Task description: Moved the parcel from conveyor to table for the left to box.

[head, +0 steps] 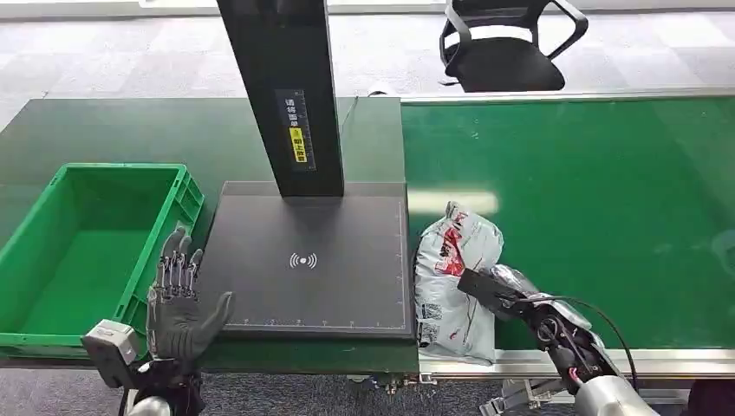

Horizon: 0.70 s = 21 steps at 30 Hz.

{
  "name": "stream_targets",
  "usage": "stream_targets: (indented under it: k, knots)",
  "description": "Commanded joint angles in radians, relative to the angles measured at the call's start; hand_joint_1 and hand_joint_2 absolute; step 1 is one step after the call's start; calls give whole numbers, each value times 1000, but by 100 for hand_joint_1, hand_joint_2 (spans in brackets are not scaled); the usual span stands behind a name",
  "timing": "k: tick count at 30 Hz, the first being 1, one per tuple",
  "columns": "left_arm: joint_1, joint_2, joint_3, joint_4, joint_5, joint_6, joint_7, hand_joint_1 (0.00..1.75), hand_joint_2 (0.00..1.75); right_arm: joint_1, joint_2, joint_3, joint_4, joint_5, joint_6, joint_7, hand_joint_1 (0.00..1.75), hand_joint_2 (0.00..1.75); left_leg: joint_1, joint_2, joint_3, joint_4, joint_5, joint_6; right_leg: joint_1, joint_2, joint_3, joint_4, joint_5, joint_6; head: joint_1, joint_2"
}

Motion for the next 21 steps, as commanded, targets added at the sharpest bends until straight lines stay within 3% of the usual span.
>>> stream_targets:
  k: [1, 2, 7, 11, 16, 21]
  knots:
    - [61, -30, 53, -47, -9, -1, -15, 0, 175, -13, 85, -180, -82, -102, -243, -53, 175, 175, 0, 3, -3, 0, 1, 2, 1, 3, -5, 1, 2, -3, 0, 0]
    - [67, -33, 55, -55, -9, -2, -16, 0, 175, -16, 83, -183, -96, -103, -236, -48, 175, 175, 0, 4, -5, 0, 1, 2, 1, 4, -7, 0, 3, -5, -1, 0]
    - [70, -36, 52, -62, -11, 14, -23, 0, 175, -15, 92, -380, -202, -249, -455, -98, 175, 175, 0, 2, -4, 0, 1, 2, 0, 1, -6, 1, 2, -3, 0, 0]
    - [71, -31, 45, -58, -6, 26, -28, 0, 175, -10, 74, -449, -258, -305, -480, -122, 175, 175, 0, 1, -6, 0, 2, 3, 1, 0, -7, 0, 2, -4, 0, 0]
    - [63, -19, 25, -39, 12, 53, -36, 0, 175, 21, 92, -603, -416, -480, -555, -237, 175, 175, -1, -1, -6, 0, 1, 2, 0, -1, -7, 1, 1, -3, -1, 0]
    - [64, -22, 18, -29, 16, 58, -39, 0, 175, 36, 111, -592, -513, -514, -548, -250, 175, 175, 0, 1, -5, 0, 1, 2, 1, 1, -7, 0, 2, -4, 0, 0]
